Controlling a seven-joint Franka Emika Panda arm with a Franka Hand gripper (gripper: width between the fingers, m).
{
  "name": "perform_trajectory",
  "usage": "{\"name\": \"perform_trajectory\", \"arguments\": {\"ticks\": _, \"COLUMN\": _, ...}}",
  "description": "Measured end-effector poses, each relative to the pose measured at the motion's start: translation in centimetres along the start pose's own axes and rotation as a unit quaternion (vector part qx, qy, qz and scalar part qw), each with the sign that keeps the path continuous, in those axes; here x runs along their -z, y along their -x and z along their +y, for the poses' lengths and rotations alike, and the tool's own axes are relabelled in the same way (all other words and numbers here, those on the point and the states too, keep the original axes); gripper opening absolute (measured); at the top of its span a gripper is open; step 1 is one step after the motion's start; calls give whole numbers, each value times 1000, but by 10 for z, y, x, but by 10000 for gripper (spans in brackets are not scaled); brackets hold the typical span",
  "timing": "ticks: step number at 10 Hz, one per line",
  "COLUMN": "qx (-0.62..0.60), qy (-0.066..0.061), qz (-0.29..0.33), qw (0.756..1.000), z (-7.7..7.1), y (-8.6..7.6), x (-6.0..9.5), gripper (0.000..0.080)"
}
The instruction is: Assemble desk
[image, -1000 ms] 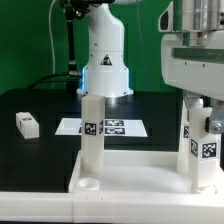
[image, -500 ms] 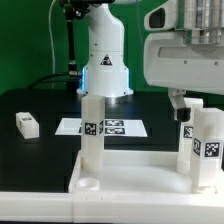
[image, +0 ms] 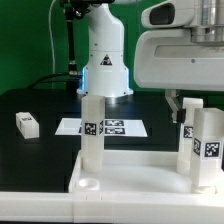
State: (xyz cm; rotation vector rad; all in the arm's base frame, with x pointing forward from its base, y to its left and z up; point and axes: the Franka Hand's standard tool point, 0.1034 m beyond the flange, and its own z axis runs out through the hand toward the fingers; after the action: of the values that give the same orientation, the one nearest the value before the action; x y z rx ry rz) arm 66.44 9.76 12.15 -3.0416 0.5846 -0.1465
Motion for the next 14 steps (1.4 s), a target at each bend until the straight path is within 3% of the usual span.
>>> {"name": "perform_trajectory", "arguments": {"ticks": 5, "qx": 162, "qy": 6, "qz": -1, "qw": 987, "z": 2, "y": 3, "x": -4, "gripper": 649}}
{"name": "perform_trajectory", "arguments": {"ticks": 7, "qx": 160, "qy": 6, "qz": -1, "qw": 987, "z": 2, "y": 3, "x": -4, "gripper": 389}}
{"name": "perform_trajectory", "arguments": {"ticks": 8, "qx": 160, "qy": 6, "qz": -1, "qw": 987, "z": 2, "y": 3, "x": -4, "gripper": 389}}
{"name": "perform_trajectory", "arguments": {"ticks": 9, "qx": 155, "qy": 6, "qz": -1, "qw": 988, "z": 2, "y": 3, "x": -4, "gripper": 288}}
{"name": "perform_trajectory", "arguments": {"ticks": 14, "qx": 33, "qy": 4, "qz": -1, "qw": 999, "z": 3, "y": 2, "x": -5, "gripper": 288}}
